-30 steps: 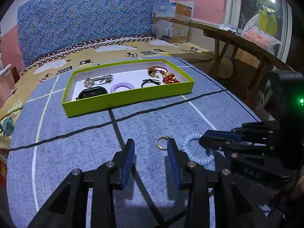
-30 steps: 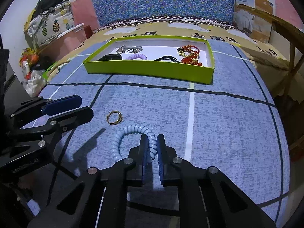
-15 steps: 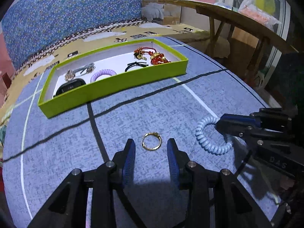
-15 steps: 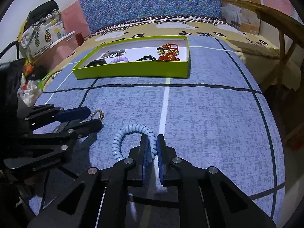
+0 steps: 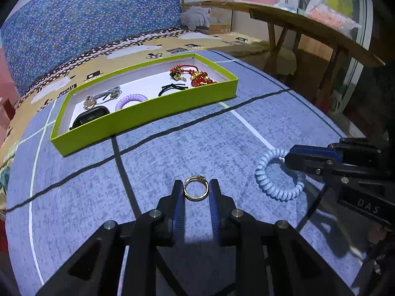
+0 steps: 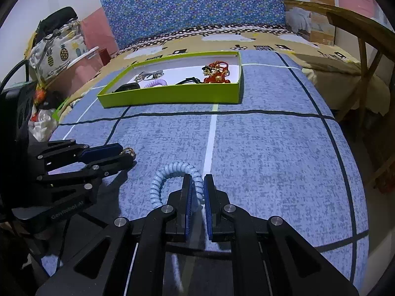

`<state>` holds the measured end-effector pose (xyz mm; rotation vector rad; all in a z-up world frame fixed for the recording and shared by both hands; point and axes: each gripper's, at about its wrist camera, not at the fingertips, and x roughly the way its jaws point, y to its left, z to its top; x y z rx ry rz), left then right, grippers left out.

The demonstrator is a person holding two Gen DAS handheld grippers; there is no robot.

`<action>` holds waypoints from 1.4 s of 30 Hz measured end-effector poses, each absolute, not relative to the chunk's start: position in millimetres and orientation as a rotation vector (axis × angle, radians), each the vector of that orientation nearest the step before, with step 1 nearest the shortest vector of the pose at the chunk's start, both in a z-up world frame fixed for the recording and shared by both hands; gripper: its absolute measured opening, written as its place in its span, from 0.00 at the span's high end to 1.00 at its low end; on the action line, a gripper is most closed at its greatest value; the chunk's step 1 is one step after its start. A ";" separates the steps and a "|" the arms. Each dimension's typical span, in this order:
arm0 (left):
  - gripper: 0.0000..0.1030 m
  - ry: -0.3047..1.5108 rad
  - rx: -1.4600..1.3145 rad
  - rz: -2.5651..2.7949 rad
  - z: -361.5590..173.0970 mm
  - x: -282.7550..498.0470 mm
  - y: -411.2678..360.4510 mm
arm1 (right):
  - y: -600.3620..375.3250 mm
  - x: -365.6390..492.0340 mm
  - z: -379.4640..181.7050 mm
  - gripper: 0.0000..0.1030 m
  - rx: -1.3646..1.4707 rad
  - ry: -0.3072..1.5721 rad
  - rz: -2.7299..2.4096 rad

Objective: Organize jewelry
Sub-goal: 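Carry the gold ring and blue coil into the green box and open both tools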

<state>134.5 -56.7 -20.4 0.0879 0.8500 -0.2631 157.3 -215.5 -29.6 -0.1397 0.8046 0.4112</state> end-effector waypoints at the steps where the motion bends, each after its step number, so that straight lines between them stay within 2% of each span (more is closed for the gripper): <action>1: 0.79 0.844 0.079 -0.261 -19.6 132.6 -54.8 | -216.0 156.0 -28.8 0.91 -0.135 0.801 0.413; 17: 0.79 0.746 -0.036 -0.176 7.3 117.4 -19.2 | -207.3 151.6 -4.8 0.91 -0.117 0.722 0.449; 42: 0.79 0.649 -0.002 -0.095 39.4 217.0 42.2 | -160.6 248.1 33.8 0.91 -0.162 0.667 0.491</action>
